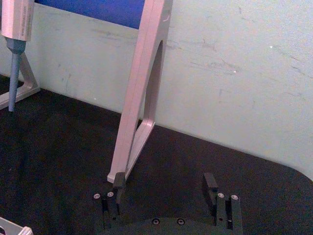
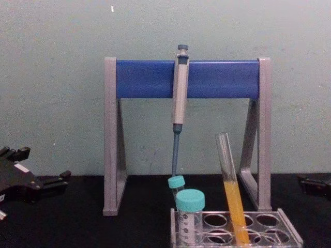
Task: Pick up the test tube from the test tube rack, shake it, then place it back into the test tube rack.
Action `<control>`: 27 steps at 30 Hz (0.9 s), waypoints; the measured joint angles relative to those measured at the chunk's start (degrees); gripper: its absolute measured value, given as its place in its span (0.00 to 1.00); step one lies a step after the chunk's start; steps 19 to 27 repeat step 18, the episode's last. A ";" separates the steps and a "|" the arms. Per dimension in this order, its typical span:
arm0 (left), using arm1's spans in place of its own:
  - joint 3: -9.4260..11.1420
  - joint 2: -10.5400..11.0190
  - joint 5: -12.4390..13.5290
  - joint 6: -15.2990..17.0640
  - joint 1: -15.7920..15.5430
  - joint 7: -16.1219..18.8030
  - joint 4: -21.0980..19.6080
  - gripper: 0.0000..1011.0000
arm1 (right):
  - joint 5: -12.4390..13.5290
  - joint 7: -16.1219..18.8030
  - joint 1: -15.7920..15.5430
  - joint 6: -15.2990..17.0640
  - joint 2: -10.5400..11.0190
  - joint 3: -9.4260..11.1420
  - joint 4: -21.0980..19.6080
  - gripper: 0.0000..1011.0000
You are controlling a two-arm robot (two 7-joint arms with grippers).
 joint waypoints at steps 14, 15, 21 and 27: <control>0.00 0.00 0.00 0.00 0.00 0.00 0.00 0.99 | 0.00 0.00 0.00 0.00 0.00 0.00 0.00 0.99; 0.00 0.00 0.00 0.00 0.00 0.00 0.00 0.99 | 0.00 0.00 0.00 0.00 0.00 0.00 0.00 0.99; 0.00 0.00 0.00 0.00 0.00 0.00 0.00 0.99 | 0.00 0.00 0.00 0.00 0.00 0.00 0.00 0.99; 0.00 0.00 0.00 0.00 0.00 0.00 0.00 0.99 | 0.00 0.00 0.00 0.00 0.00 0.00 0.00 0.99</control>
